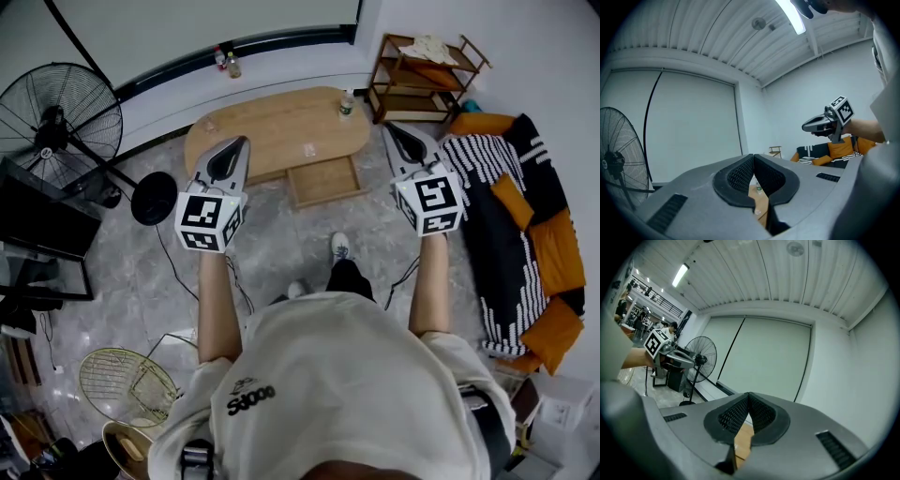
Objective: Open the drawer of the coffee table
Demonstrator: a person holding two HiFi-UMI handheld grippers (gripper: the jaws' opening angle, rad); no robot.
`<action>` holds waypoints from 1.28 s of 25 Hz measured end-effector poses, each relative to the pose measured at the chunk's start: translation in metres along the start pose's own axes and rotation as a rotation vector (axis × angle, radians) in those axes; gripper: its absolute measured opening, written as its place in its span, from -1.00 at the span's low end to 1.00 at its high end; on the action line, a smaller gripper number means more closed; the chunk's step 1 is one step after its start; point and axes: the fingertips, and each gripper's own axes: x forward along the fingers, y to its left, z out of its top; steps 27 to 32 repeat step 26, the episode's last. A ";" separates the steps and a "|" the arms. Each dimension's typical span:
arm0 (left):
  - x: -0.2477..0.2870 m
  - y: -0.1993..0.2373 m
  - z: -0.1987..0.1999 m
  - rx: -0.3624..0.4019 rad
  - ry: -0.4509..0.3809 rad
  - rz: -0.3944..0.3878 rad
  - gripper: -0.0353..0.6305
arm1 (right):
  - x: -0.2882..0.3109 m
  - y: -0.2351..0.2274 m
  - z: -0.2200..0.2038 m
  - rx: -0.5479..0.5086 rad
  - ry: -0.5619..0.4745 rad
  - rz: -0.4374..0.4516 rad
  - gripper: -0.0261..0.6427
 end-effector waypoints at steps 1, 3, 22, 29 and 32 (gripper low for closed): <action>0.001 0.000 0.000 0.004 0.001 0.001 -0.84 | 0.000 0.000 -0.001 -0.002 0.002 0.001 -0.90; 0.003 -0.001 0.001 0.008 0.000 0.002 -0.84 | 0.000 -0.002 -0.003 -0.007 0.004 0.002 -0.90; 0.022 0.008 -0.006 0.013 0.018 -0.014 -0.84 | 0.019 -0.012 -0.009 -0.003 0.018 -0.015 -0.90; 0.027 0.011 -0.010 0.008 0.021 -0.017 -0.84 | 0.024 -0.011 -0.013 -0.001 0.024 -0.012 -0.90; 0.027 0.011 -0.010 0.008 0.021 -0.017 -0.84 | 0.024 -0.011 -0.013 -0.001 0.024 -0.012 -0.90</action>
